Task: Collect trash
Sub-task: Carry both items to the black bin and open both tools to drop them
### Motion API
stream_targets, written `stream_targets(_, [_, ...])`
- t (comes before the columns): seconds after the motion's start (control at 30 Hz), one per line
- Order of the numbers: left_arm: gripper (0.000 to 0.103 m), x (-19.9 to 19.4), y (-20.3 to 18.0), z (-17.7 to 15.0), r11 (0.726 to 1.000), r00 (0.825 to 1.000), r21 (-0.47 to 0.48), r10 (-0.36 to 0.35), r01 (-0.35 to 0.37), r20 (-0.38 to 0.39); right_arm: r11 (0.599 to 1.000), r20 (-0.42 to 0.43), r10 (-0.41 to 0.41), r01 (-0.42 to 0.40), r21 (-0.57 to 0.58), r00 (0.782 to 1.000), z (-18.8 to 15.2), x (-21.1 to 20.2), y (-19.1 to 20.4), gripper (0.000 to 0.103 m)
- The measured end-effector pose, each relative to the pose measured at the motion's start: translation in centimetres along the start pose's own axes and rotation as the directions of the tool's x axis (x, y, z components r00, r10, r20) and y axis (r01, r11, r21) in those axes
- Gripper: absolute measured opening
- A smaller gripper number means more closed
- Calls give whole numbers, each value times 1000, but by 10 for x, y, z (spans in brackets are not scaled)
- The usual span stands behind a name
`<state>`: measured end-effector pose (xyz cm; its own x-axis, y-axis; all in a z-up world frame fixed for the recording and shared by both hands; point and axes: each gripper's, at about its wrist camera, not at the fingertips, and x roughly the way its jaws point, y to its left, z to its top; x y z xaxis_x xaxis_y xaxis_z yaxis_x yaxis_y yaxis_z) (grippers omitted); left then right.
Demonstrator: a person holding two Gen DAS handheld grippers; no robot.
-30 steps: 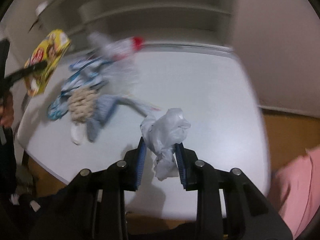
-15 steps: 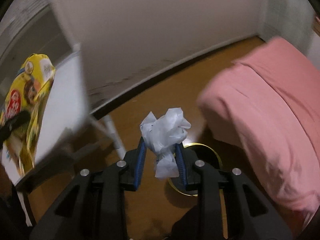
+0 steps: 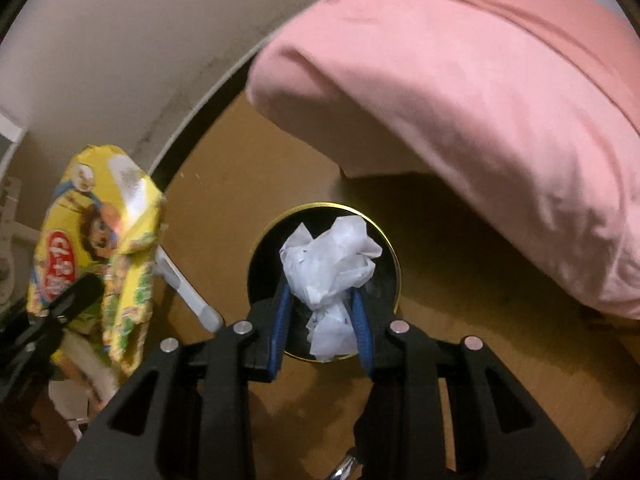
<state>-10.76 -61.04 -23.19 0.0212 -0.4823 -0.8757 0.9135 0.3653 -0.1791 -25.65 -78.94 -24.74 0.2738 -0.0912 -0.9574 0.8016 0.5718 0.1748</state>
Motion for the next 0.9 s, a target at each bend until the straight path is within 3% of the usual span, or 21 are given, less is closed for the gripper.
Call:
stream_targets(0.2, [9,45,2,2,1000,998,1,2,-2,-56,999,-18,28,-28,26,999,3,14,-9,29])
stream_targets(0.4, [10,53,-8,1,1000,997,29,-10,12,-70,997,-34,38,-36,64,999,9,14,-19,29])
stream_targets(0.47, [15,58,-11,4,999,996,39,-13,17,-83,997,-34,42,-39,72,999,9,14,-20,29])
stream_targets(0.5, [26,61,-12,4,999,996,43,-13,17,-89,996,-34,41,-38,76,999,9,15,-20,29])
stream_targets(0.53, [48,63,-12,6,999,996,44,-13,17,-90,996,-35,39,-36,77,999,9,14,-19,29])
stream_targets(0.6, [65,62,-12,6,999,998,42,-11,14,-70,996,-37,34,-31,79,999,11,18,-16,29])
stream_targets(0.9, [67,49,-5,7,999,999,39,4,-2,-50,996,-49,48,-44,80,998,15,23,-11,30])
